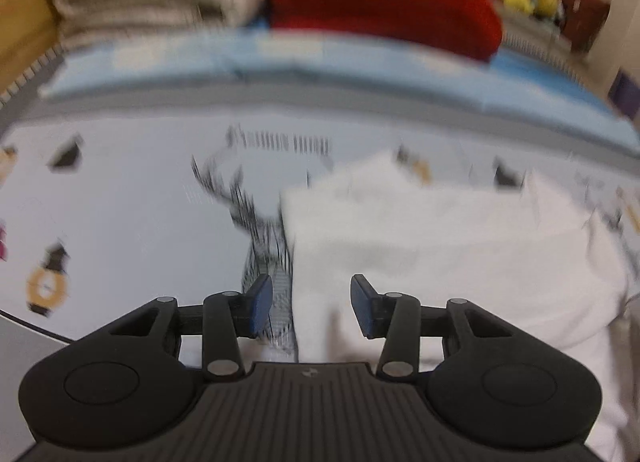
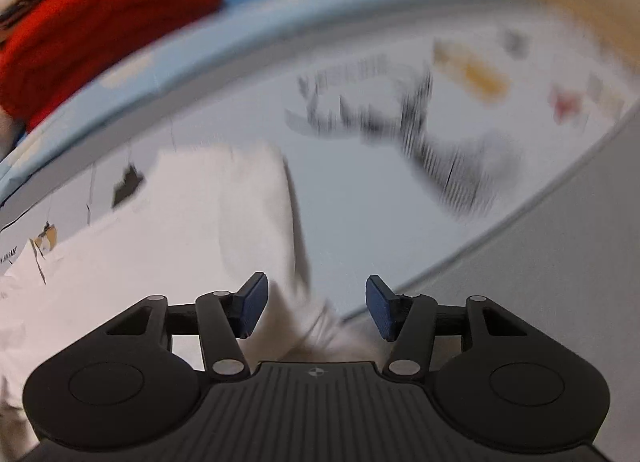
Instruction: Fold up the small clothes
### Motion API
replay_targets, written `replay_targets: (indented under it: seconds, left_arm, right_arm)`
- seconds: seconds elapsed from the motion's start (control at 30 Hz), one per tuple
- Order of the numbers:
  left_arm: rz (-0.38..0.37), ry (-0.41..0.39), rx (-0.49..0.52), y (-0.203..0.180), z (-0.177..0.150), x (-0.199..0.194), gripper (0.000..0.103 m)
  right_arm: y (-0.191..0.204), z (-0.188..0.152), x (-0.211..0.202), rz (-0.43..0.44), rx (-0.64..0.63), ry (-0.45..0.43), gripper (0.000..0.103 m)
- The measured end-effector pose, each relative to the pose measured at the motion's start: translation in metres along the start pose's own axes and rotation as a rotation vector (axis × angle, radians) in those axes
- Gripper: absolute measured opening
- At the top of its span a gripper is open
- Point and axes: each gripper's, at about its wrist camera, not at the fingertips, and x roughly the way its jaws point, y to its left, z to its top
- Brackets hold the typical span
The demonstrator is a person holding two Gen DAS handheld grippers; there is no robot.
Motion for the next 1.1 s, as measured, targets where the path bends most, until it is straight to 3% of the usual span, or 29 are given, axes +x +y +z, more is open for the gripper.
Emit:
replay_targets:
  seconds: [0.07,0.17,0.27,0.37,0.5,0.63,0.73,0.77,0.8,0.83,0.87,0.93,1.0,1.1]
  left_arm:
    - [0.01,-0.088,0.01,-0.003,-0.004,-0.028,0.049]
    - [0.026,-0.156,0.032,-0.009,-0.014,-0.065,0.049]
    - [0.002,-0.179,0.021,-0.012,-0.028,-0.105,0.049]
    - [-0.014,-0.207,0.007,-0.017,-0.042,-0.154,0.049]
    - [-0.007,-0.312,0.093,-0.024,-0.089,-0.23,0.051]
    - [-0.019,-0.351,0.169,-0.029,-0.147,-0.268,0.051]
    - [-0.044,-0.34,0.188,-0.023,-0.189,-0.262,0.048]
    - [-0.05,-0.323,0.191,-0.019,-0.205,-0.254,0.041]
    - [-0.048,-0.264,0.183,-0.013,-0.218,-0.243,0.022]
    - [-0.032,-0.178,0.153,-0.007,-0.224,-0.232,0.013]
    - [-0.039,-0.111,0.073,0.006,-0.225,-0.222,0.011]
    - [-0.113,-0.052,-0.077,0.029,-0.224,-0.212,0.011]
    - [-0.137,-0.004,-0.167,0.045,-0.225,-0.203,0.011]
    - [-0.17,0.107,-0.265,0.06,-0.229,-0.182,0.012]
  right_arm:
    - [-0.002,0.003,-0.029,0.019,-0.011,-0.086,0.056]
    - [-0.014,0.0,-0.076,0.051,-0.001,-0.208,0.056]
    - [-0.026,-0.014,-0.124,0.073,-0.003,-0.304,0.056]
    - [-0.041,-0.03,-0.17,0.149,-0.045,-0.358,0.056]
    - [-0.065,-0.062,-0.221,0.184,-0.107,-0.388,0.056]
    - [-0.088,-0.099,-0.237,0.186,-0.15,-0.32,0.056]
    - [-0.104,-0.126,-0.237,0.187,-0.14,-0.287,0.056]
    - [-0.11,-0.134,-0.233,0.179,-0.133,-0.278,0.055]
    - [-0.115,-0.146,-0.231,0.17,-0.122,-0.274,0.053]
    - [-0.119,-0.154,-0.226,0.168,-0.112,-0.27,0.049]
    - [-0.123,-0.164,-0.219,0.165,-0.104,-0.25,0.041]
    - [-0.131,-0.17,-0.204,0.154,-0.045,-0.159,0.036]
    - [-0.138,-0.173,-0.196,0.203,0.02,-0.112,0.036]
    - [-0.137,-0.174,-0.183,0.174,0.036,-0.06,0.036]
